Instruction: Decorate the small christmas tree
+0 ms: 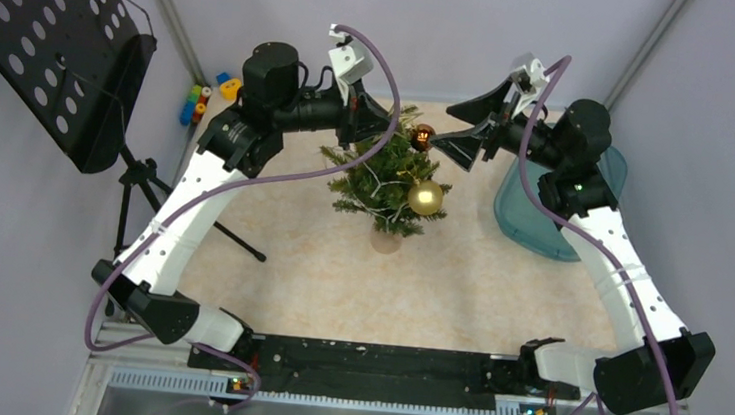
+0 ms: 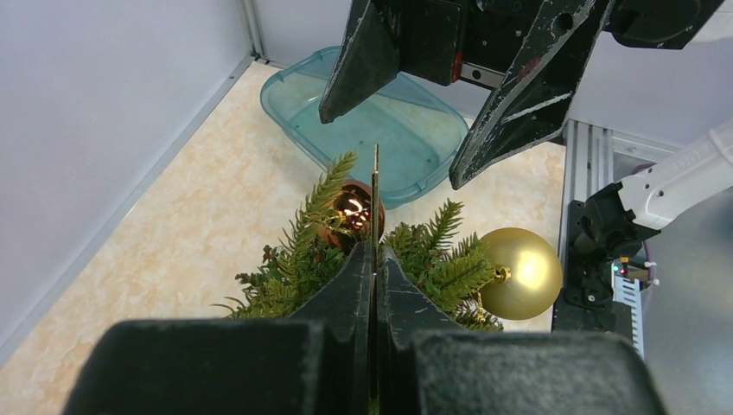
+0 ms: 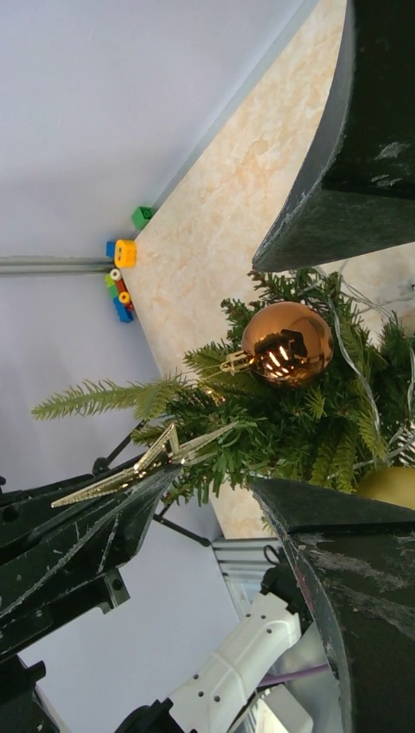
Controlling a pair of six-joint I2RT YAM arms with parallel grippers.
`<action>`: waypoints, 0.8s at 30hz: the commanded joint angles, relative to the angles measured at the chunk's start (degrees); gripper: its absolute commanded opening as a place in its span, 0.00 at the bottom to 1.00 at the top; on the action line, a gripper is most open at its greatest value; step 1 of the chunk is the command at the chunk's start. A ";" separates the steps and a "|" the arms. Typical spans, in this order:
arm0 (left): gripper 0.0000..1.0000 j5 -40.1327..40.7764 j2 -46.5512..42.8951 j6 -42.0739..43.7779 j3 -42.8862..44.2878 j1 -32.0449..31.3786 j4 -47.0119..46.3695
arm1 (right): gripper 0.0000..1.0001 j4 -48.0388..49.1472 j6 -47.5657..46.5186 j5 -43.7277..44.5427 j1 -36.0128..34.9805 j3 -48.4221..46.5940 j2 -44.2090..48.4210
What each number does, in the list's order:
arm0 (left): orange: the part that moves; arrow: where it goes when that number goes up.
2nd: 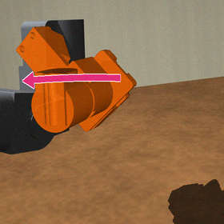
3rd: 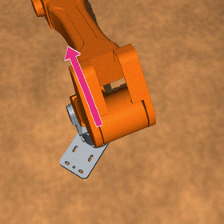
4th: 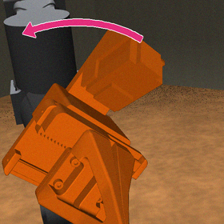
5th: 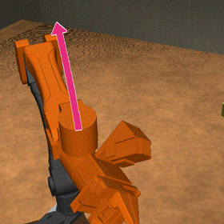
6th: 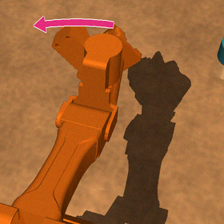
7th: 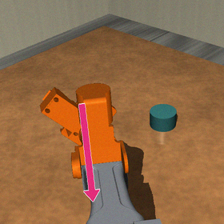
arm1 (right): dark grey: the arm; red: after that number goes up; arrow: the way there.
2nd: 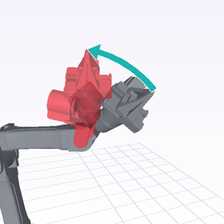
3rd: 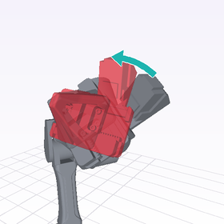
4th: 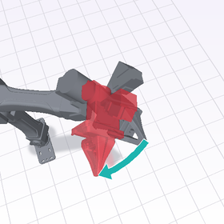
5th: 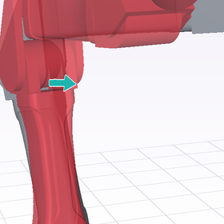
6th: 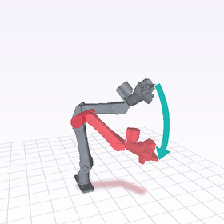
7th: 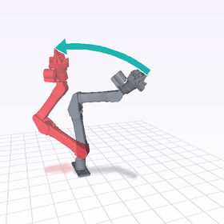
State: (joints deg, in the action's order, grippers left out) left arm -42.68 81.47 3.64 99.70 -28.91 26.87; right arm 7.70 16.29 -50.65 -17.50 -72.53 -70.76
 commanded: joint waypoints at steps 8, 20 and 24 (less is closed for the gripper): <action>0.00 -3.47 -1.01 -3.43 -1.37 2.18 -0.64 | 0.87 2.40 0.12 -0.46 -0.37 -3.27 0.10; 0.52 -3.14 0.17 -5.53 3.39 2.23 -1.05 | 0.87 2.29 0.06 -0.18 -0.43 -3.26 0.20; 0.66 -4.27 0.14 -5.79 4.95 2.20 -0.60 | 0.87 2.27 0.07 -0.16 -0.41 -3.36 0.19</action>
State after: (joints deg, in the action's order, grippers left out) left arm -45.10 81.89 -1.17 101.12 -26.92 27.46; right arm 7.70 16.29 -50.63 -17.52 -72.58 -70.81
